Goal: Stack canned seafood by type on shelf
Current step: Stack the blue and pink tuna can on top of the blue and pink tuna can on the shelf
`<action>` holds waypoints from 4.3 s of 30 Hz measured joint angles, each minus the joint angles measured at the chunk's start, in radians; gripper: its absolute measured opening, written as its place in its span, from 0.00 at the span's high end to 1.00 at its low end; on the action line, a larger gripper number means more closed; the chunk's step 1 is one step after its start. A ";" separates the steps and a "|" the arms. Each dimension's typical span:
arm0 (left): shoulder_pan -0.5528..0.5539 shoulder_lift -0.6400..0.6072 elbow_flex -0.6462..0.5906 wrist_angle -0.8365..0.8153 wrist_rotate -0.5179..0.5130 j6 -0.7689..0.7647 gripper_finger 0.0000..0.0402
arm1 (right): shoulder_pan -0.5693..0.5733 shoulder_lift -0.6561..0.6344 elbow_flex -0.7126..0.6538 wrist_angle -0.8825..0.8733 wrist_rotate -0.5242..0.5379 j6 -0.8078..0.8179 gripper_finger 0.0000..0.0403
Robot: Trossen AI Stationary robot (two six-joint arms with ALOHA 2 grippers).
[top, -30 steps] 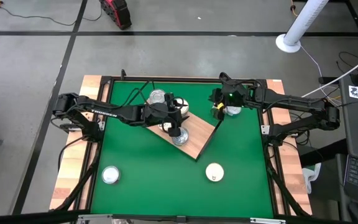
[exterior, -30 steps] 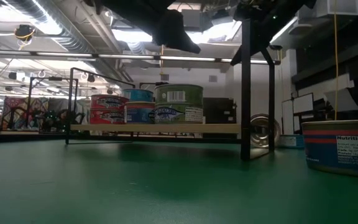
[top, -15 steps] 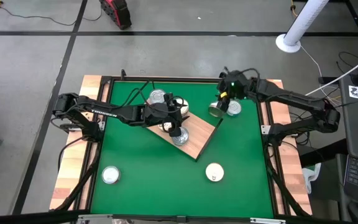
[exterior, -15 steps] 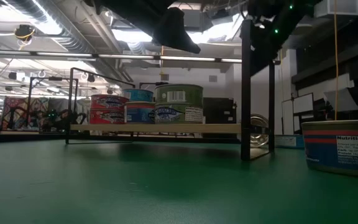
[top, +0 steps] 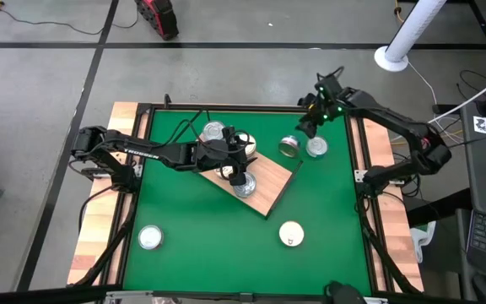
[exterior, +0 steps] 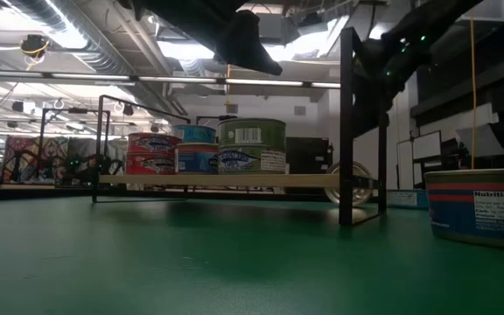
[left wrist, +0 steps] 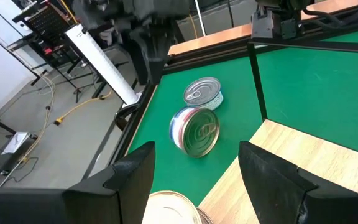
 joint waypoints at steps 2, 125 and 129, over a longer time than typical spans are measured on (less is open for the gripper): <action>0.000 0.000 0.000 0.000 0.000 0.000 0.43 | -0.001 0.031 0.000 0.001 0.001 0.000 0.48; 0.000 0.000 0.000 -0.029 0.000 -0.052 0.43 | 0.215 0.173 -0.047 0.046 0.266 -0.035 0.48; 0.000 0.000 0.000 -0.029 0.000 -0.053 0.43 | 0.216 0.173 -0.047 0.048 0.266 -0.035 0.48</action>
